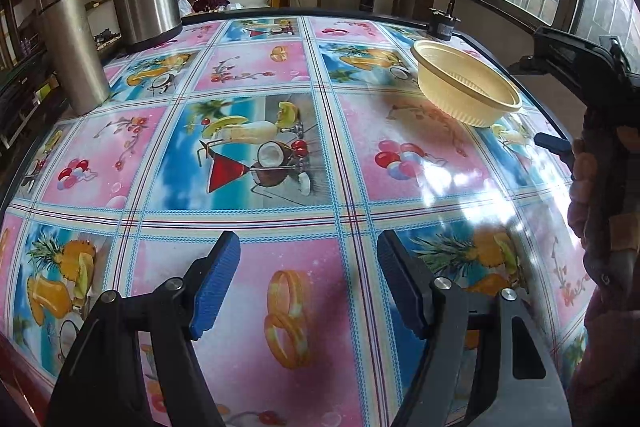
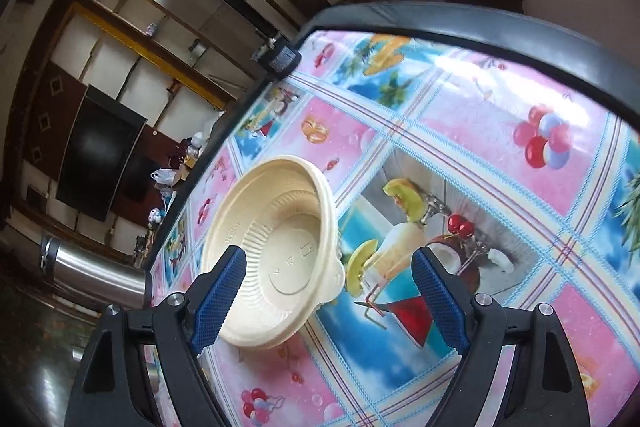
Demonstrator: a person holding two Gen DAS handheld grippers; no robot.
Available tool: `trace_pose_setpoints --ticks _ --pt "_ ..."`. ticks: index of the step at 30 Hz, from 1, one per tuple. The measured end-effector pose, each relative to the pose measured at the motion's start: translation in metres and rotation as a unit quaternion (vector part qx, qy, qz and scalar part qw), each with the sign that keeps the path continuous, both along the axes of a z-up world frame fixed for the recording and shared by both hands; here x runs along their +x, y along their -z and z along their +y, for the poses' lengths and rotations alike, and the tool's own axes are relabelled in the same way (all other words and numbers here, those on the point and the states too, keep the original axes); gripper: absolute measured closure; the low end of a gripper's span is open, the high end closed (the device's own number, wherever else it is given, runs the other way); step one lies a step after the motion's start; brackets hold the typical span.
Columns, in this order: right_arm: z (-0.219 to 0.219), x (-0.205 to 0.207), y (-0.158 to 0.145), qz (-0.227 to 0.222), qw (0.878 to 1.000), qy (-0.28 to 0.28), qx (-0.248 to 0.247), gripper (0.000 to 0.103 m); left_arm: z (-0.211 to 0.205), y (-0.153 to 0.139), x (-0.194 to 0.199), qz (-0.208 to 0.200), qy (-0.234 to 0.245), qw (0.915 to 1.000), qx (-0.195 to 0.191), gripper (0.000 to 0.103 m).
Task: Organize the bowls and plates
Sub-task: 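Move both grippers to the rim of the last cream plastic bowl, then close the right gripper on the cream bowl rim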
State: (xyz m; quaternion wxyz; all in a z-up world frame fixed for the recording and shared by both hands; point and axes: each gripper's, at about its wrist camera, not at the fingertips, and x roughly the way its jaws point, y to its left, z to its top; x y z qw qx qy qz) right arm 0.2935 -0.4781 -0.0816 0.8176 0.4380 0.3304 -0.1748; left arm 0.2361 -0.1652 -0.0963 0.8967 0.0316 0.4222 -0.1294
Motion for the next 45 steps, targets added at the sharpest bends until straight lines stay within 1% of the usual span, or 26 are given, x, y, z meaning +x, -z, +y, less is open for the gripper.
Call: trace_pose_setpoints --ticks 1,2,4,5,6,7,9,11,13,15,16,18,20,24,27,31,33,36,38,40,43,45 --pt "-0.001 0.003 0.004 0.003 1.000 -0.001 0.006 0.016 -0.001 0.000 0.000 0.001 0.001 1.0000 0.000 0.032" --pt "-0.001 0.006 0.007 0.007 1.000 -0.005 0.007 0.019 -0.001 0.000 0.000 0.000 0.002 1.0000 0.001 0.032" --pt "0.003 0.013 0.012 0.021 1.000 -0.016 -0.006 0.036 -0.001 -0.001 -0.001 -0.001 0.001 1.0000 0.000 0.032" --pt "0.005 0.016 0.013 0.033 0.999 -0.021 -0.016 0.057 -0.001 -0.001 -0.001 -0.001 0.001 1.0000 -0.001 0.032" --pt "0.009 0.020 0.015 0.041 0.998 -0.031 -0.024 0.072 -0.001 -0.001 -0.001 0.000 0.002 1.0000 -0.002 0.032" --pt "0.010 0.020 0.017 0.044 0.998 -0.033 -0.024 0.078 -0.001 -0.001 -0.001 0.000 0.002 1.0000 -0.003 0.032" --pt "0.011 0.018 0.018 0.045 0.998 -0.027 -0.020 0.080 0.000 -0.002 -0.001 0.001 0.003 1.0000 -0.008 0.032" --pt "0.010 0.015 0.019 0.041 0.999 -0.024 -0.007 0.080 0.002 -0.003 0.002 0.011 0.003 0.9997 -0.020 0.032" --pt "0.007 0.011 0.019 0.038 0.999 -0.028 0.012 0.081 0.006 -0.007 0.007 0.027 -0.005 0.9982 -0.052 0.032" --pt "0.004 0.005 0.019 0.041 0.998 -0.035 0.028 0.083 0.009 -0.017 0.015 0.032 -0.022 0.9953 -0.089 0.033" --pt "0.003 0.002 0.019 0.043 0.998 -0.038 0.033 0.084 0.007 -0.022 0.018 0.029 -0.029 0.9949 -0.092 0.033" --pt "0.004 -0.004 0.019 0.050 0.997 -0.052 0.040 0.084 -0.001 -0.031 0.025 0.018 -0.043 0.9954 -0.084 0.032" --pt "0.006 -0.011 0.018 0.059 0.996 -0.064 0.035 0.084 -0.008 -0.035 0.032 0.013 -0.055 0.9953 -0.079 0.032" --pt "0.013 -0.030 0.016 0.066 0.993 -0.096 0.024 0.084 -0.014 -0.030 0.037 0.040 -0.068 0.9896 -0.120 0.033" --pt "0.017 -0.046 0.010 0.064 0.992 -0.112 0.011 0.084 -0.018 -0.023 0.036 0.060 -0.073 0.9881 -0.122 0.033" --pt "0.031 -0.062 0.004 0.063 0.987 -0.149 -0.009 0.084 -0.017 -0.016 0.029 0.074 -0.073 0.9865 -0.127 0.033" --pt "0.040 -0.065 0.006 0.067 0.984 -0.166 -0.011 0.082 -0.017 -0.014 0.027 0.082 -0.067 0.9859 -0.129 0.033" --pt "0.051 -0.065 0.006 0.066 0.981 -0.184 -0.017 0.080 -0.008 -0.013 0.028 0.089 -0.073 0.9840 -0.136 0.033" --pt "0.054 -0.064 0.006 0.065 0.979 -0.191 -0.010 0.080 -0.002 -0.010 0.030 0.097 -0.076 0.9822 -0.142 0.033" --pt "0.057 -0.064 0.003 0.057 0.978 -0.201 -0.004 0.081 0.003 -0.007 0.031 0.106 -0.081 0.9811 -0.140 0.033" --pt "0.065 -0.065 -0.008 0.049 0.975 -0.215 -0.022 0.080 0.006 -0.002 0.034 0.116 -0.086 0.9798 -0.139 0.033" --pt "0.069 -0.066 -0.011 0.048 0.974 -0.220 -0.029 0.080 0.006 -0.002 0.033 0.115 -0.087 0.9805 -0.133 0.032"
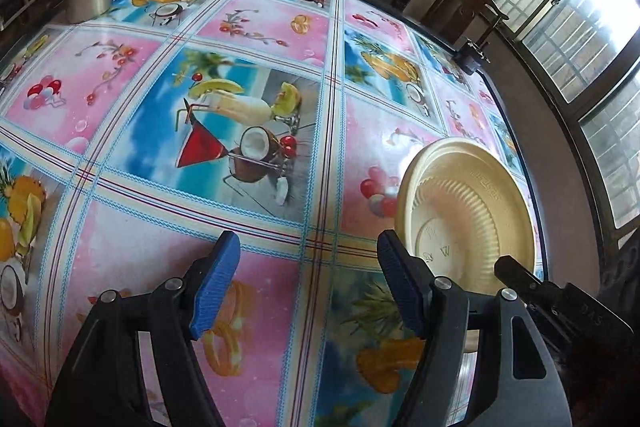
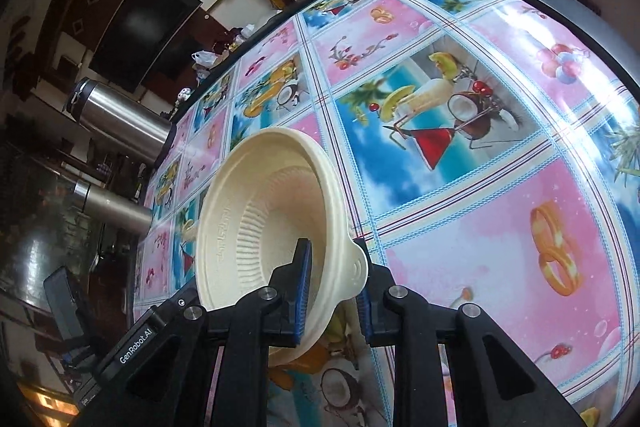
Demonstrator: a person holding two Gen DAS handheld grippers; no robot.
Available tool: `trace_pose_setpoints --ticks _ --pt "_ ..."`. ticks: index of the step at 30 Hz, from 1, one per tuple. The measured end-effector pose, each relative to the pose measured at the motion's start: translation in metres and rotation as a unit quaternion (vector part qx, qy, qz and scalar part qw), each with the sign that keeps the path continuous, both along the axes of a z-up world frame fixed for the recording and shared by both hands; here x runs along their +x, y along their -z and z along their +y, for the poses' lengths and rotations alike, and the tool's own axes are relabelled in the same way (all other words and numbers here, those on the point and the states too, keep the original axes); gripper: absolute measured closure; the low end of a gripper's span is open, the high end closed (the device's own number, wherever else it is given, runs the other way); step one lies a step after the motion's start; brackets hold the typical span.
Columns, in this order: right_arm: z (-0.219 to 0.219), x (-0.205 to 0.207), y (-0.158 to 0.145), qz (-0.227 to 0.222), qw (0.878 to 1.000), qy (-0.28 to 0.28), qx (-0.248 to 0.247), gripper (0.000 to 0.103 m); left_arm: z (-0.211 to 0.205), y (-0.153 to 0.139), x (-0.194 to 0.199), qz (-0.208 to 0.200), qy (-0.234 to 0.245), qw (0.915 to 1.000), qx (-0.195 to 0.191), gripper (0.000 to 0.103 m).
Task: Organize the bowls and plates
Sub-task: 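Close the right gripper on the cream bowl rim, then close the left gripper on the cream bowl rim beside the right gripper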
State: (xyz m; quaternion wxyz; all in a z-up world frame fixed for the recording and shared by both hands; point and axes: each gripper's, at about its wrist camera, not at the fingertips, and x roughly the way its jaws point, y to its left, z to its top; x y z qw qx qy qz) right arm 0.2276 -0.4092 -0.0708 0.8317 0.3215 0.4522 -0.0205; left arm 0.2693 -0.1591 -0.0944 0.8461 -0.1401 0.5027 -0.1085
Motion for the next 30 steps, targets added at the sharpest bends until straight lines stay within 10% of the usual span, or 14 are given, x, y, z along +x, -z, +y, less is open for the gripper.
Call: trace_pose_setpoints --ticks 4,9,19,25,30 --pt "-0.003 0.002 0.008 0.009 1.000 -0.001 0.019 0.078 0.004 0.000 0.001 0.007 0.003 0.9998 -0.017 0.032" --pt "-0.012 0.004 0.018 0.022 0.998 0.013 0.049 0.052 0.009 0.000 0.003 0.024 0.015 0.9975 -0.064 0.030" --pt "-0.016 -0.001 0.009 0.007 0.998 0.025 0.057 0.047 0.017 0.001 0.006 0.047 0.013 0.9933 -0.104 0.027" --pt "-0.016 -0.002 0.008 0.004 0.998 0.026 0.059 0.047 0.030 -0.003 0.004 0.074 0.020 0.9758 -0.205 0.027" --pt "-0.015 -0.002 0.007 0.007 0.998 0.026 0.059 0.047 0.017 -0.018 -0.003 0.044 0.043 0.9785 -0.197 0.022"
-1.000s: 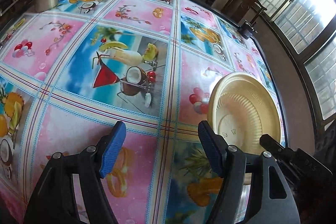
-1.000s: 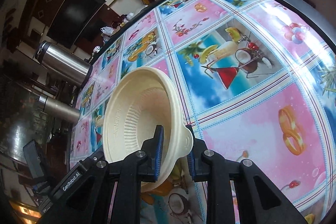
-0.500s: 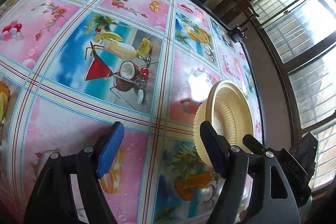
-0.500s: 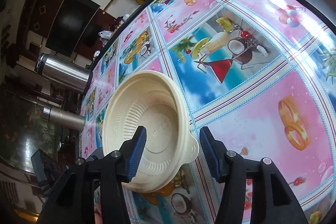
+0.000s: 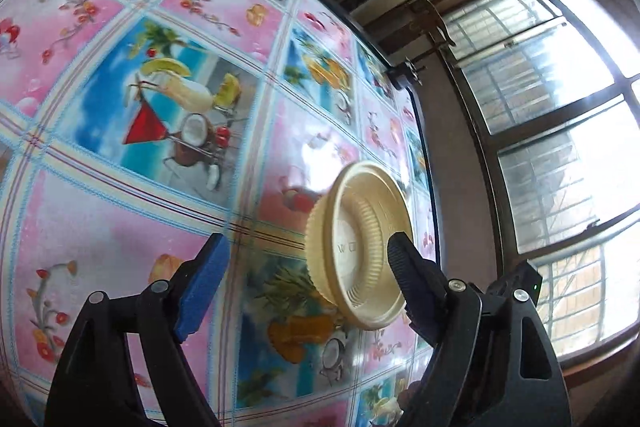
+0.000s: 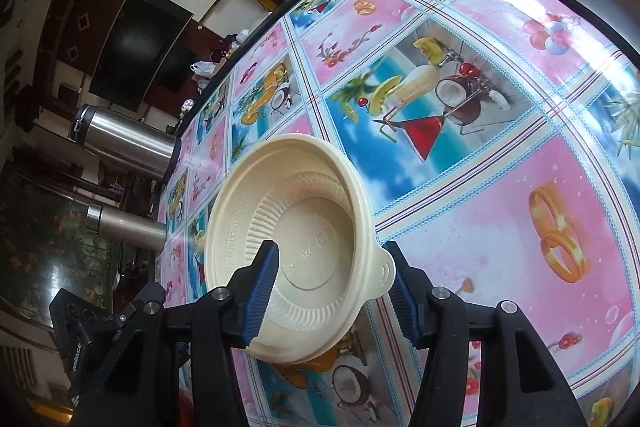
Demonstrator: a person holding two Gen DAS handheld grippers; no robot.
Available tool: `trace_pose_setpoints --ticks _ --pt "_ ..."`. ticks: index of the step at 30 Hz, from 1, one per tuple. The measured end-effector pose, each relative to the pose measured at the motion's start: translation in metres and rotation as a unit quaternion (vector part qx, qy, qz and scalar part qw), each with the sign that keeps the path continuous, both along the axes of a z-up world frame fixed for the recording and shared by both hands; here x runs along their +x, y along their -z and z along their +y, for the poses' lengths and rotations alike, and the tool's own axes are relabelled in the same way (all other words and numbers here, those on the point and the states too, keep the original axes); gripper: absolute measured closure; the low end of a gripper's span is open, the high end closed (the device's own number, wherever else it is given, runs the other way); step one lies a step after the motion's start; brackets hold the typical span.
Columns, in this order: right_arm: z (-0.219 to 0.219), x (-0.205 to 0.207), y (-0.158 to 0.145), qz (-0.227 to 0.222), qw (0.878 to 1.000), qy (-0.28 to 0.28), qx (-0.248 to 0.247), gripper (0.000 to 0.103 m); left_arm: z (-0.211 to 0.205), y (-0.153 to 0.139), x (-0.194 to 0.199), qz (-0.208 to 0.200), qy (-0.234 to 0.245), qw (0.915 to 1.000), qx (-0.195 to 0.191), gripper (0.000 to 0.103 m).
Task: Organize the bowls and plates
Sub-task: 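Close the left gripper on the cream bowl rim beside the right gripper, then lift the cream bowl off the table with both grippers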
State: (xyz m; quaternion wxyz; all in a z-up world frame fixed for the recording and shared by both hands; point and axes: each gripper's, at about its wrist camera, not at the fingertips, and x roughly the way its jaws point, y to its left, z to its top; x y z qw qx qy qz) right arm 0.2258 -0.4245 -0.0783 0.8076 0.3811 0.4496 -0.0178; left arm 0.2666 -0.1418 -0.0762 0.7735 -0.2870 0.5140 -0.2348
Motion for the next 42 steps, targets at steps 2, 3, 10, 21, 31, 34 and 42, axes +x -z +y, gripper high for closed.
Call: trace_pose_setpoints --ticks 2,3,10,21,31,34,42 --pt "0.000 0.000 0.000 0.002 1.000 0.003 -0.003 0.047 -0.015 0.004 0.000 0.000 0.020 0.9997 0.017 0.022" --pt "-0.001 0.000 0.000 0.002 1.000 0.004 -0.003 0.047 -0.025 0.007 -0.001 0.000 0.033 0.9992 0.024 0.022" --pt "-0.003 -0.002 0.002 0.006 1.000 0.016 -0.008 0.047 -0.060 0.004 -0.010 -0.070 0.048 0.9904 0.109 0.022" --pt "-0.006 -0.006 0.003 0.004 0.999 0.045 -0.024 0.050 -0.055 0.006 -0.007 -0.114 0.007 0.9779 0.176 0.022" --pt "-0.003 -0.003 0.006 0.006 0.998 0.049 -0.038 0.057 -0.057 0.007 -0.008 -0.130 -0.005 0.9681 0.214 0.034" --pt "-0.003 -0.003 0.006 0.007 0.998 0.050 -0.038 0.058 -0.058 0.008 -0.007 -0.129 -0.004 0.9680 0.215 0.043" --pt "-0.001 -0.002 0.008 0.009 0.998 0.048 -0.038 0.063 -0.060 0.008 -0.010 -0.136 0.005 0.9674 0.214 0.053"
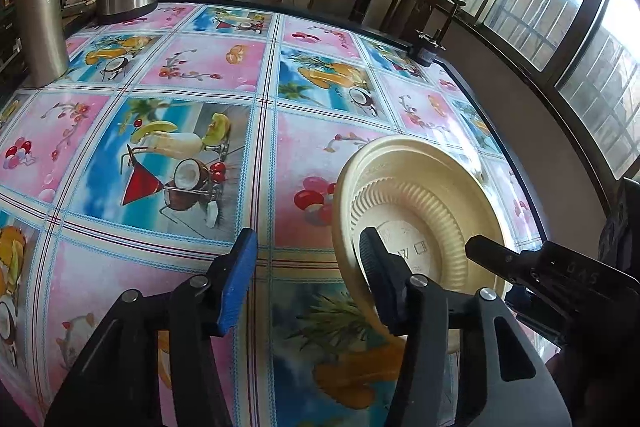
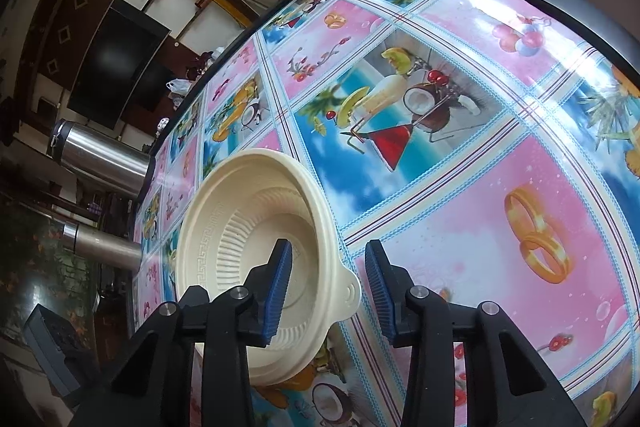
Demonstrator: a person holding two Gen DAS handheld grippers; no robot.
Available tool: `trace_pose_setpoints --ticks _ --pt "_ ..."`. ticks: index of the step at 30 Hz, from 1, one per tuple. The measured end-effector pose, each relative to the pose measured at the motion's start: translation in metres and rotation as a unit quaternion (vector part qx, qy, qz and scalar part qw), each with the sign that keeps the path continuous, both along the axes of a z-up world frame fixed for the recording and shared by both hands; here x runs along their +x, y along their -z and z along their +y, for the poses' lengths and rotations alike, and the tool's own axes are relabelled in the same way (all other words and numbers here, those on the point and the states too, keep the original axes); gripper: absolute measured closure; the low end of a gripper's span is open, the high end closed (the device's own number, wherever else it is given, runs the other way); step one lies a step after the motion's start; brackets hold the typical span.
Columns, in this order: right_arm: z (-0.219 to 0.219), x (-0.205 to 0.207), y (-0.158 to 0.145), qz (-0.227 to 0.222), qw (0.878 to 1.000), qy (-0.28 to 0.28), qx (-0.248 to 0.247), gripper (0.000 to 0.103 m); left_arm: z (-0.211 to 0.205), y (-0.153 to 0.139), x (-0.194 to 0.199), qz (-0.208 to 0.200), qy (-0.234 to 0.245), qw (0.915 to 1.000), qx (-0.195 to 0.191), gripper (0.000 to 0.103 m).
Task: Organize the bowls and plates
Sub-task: 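Lift the cream bowl off the table with both grippers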
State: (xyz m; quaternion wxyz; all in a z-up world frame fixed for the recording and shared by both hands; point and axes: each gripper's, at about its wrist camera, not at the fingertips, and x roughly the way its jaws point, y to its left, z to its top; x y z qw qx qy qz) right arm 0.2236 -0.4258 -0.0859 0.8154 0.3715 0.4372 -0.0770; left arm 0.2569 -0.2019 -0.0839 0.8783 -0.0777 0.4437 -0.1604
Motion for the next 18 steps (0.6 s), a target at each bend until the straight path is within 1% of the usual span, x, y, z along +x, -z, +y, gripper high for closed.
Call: trace_pose_setpoints --ticks 5,7,11,13,18 --pt "0.0003 0.0000 0.0001 0.000 1.000 0.001 -0.002 0.066 -0.0003 0.0001 -0.0002 -0.001 0.004 1.0000 0.000 0.058" --pt "0.0005 -0.0001 0.0000 -0.001 1.000 0.001 -0.003 0.067 -0.0009 0.0004 -0.0003 -0.001 0.006 1.0000 0.002 0.064" --pt "0.0003 -0.0002 -0.0004 0.000 1.000 0.000 -0.003 0.071 -0.0014 0.0014 -0.0003 -0.001 0.008 1.0000 0.003 0.066" --pt "0.0004 -0.0001 -0.0003 0.001 1.000 -0.001 -0.004 0.073 -0.0012 0.0016 -0.0003 -0.001 0.009 1.0000 0.003 0.070" --pt "0.0020 0.0002 -0.0001 0.001 1.000 -0.004 -0.008 0.078 -0.0016 0.0017 -0.0003 -0.001 0.012 0.9999 0.003 0.072"
